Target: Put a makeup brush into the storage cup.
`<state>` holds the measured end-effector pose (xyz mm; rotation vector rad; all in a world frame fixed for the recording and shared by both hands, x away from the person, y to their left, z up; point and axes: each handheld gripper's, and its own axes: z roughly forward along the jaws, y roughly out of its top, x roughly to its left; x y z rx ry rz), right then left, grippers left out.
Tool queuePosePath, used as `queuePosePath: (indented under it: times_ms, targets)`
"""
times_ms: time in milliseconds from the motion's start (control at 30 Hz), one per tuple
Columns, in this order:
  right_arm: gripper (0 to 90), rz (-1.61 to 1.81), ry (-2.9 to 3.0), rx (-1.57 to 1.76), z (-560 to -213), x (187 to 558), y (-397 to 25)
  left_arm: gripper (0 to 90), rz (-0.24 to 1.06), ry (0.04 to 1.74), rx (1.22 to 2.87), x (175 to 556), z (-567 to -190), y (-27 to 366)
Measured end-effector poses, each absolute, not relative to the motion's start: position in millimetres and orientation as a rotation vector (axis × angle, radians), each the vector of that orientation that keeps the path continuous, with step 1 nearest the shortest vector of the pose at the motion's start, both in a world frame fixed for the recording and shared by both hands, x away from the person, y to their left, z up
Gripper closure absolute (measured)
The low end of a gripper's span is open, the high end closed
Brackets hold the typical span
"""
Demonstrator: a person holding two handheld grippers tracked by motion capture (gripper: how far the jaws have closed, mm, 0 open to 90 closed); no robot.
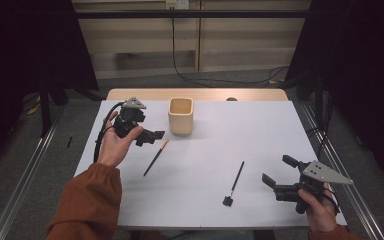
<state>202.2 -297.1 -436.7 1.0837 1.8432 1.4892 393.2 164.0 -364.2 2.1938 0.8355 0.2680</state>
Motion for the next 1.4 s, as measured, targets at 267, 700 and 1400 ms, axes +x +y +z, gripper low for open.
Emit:
queuePosePath:
  times_ms: [267,700,1400]
  targets:
    - [1.6,1.487,1.858,1.082,-437.5,203.4,-296.1,5.9,0.171,0.918,2.310,398.7,-375.0,160.3]
    - [1.6,1.484,1.869,1.082,-437.9,203.6,-295.9,8.5,0.051,1.004,2.451,404.4,-388.8,157.4]
    - [1.4,1.474,1.870,1.085,-438.1,203.2,-296.1,5.1,0.007,1.070,2.554,418.3,-411.4,145.4]
